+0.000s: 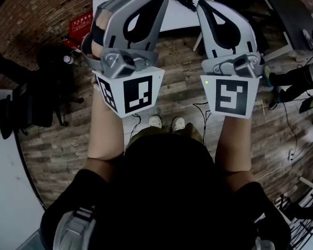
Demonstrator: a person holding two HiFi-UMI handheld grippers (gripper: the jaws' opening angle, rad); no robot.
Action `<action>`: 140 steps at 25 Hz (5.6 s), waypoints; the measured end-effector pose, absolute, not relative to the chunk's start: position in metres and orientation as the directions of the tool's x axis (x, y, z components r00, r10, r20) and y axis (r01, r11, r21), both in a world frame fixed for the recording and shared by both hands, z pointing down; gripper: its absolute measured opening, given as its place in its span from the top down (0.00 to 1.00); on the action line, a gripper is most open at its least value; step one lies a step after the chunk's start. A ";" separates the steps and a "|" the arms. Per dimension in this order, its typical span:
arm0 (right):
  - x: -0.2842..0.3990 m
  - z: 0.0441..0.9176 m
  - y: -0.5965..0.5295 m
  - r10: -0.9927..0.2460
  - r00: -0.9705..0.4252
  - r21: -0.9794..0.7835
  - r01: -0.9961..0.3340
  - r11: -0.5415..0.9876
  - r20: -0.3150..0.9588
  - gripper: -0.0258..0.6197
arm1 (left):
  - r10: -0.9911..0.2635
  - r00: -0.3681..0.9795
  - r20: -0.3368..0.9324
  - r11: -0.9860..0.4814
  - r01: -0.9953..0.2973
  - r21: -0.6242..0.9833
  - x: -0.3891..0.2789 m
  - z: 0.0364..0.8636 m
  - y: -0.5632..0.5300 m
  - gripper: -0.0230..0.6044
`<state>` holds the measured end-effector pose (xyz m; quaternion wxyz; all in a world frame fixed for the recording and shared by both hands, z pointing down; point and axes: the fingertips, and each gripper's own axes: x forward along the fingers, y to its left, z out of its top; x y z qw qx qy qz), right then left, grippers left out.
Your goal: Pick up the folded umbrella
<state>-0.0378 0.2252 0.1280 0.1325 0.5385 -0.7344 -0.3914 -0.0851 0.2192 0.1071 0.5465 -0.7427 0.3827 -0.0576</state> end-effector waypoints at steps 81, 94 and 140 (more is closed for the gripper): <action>-0.090 0.147 0.191 -0.926 -0.290 0.728 -0.685 0.026 -0.241 0.92 | -0.559 0.769 -0.310 -0.149 -0.461 -0.875 -0.129 0.135 0.180 0.94; -0.066 0.150 0.154 -0.918 -0.300 0.715 -0.699 0.026 -0.260 0.92 | -0.577 0.757 -0.307 -0.137 -0.460 -0.877 -0.109 0.140 0.138 0.94; -0.002 0.171 -0.009 -0.885 -0.415 0.674 -0.718 0.176 -0.211 0.92 | -0.674 0.705 -0.220 -0.147 -0.420 -0.896 -0.038 0.160 -0.017 0.94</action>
